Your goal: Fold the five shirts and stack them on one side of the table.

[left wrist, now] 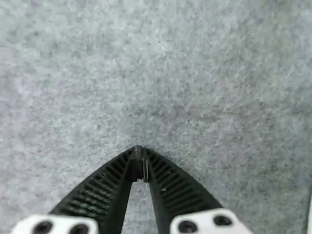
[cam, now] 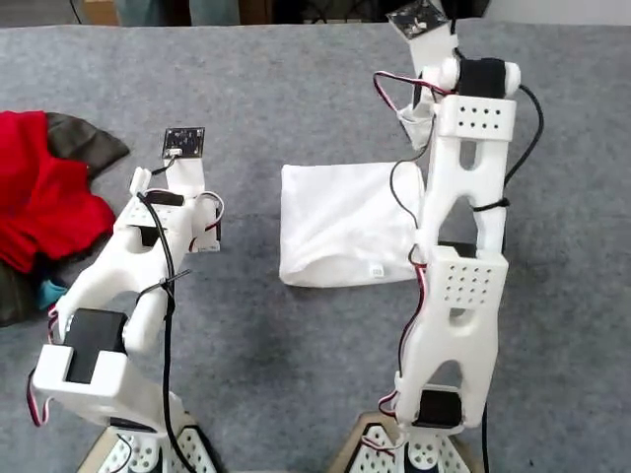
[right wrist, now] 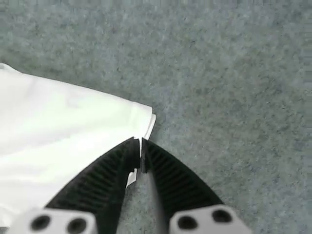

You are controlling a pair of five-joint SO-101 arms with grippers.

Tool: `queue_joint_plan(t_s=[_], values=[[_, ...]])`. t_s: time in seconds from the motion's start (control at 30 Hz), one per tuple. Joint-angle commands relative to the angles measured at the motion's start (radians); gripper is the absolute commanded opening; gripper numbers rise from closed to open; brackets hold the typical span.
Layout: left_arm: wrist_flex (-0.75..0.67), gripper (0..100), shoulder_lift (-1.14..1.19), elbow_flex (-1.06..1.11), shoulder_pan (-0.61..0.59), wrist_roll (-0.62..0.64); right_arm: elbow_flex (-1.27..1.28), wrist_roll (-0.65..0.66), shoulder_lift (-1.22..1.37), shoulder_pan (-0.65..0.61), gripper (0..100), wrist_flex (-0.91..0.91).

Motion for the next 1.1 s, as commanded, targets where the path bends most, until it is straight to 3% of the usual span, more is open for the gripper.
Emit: queue_joint_plan(t_s=[0.0, 0.17, 0.53, 0.83, 0.97, 1.07], values=[[-0.006, 3, -0.005, -0.008, -0.001, 0.000, 0.202, -0.012, -0.186, -0.055, 1.5, 0.011], [-0.006, 3, -0.005, -0.008, -0.001, 0.000, 0.714, -0.060, -0.406, -0.107, 1.5, -0.068], [-0.006, 3, -0.005, -0.007, -0.002, 0.000, 1.535, -0.064, -0.619, -0.048, 1.5, -0.543], [-0.006, 3, -0.005, -0.008, -0.001, 0.000, 1.636, 0.043, -0.704, 0.109, 1.5, -0.614], [0.003, 3, -0.008, -0.051, 0.005, -0.002, 1.601, 0.046, -0.809, 0.052, 1.5, -0.522], [0.140, 3, -0.068, -0.242, 0.044, 0.000, 1.572, 0.040, -0.889, 0.003, 1.5, -0.493]])
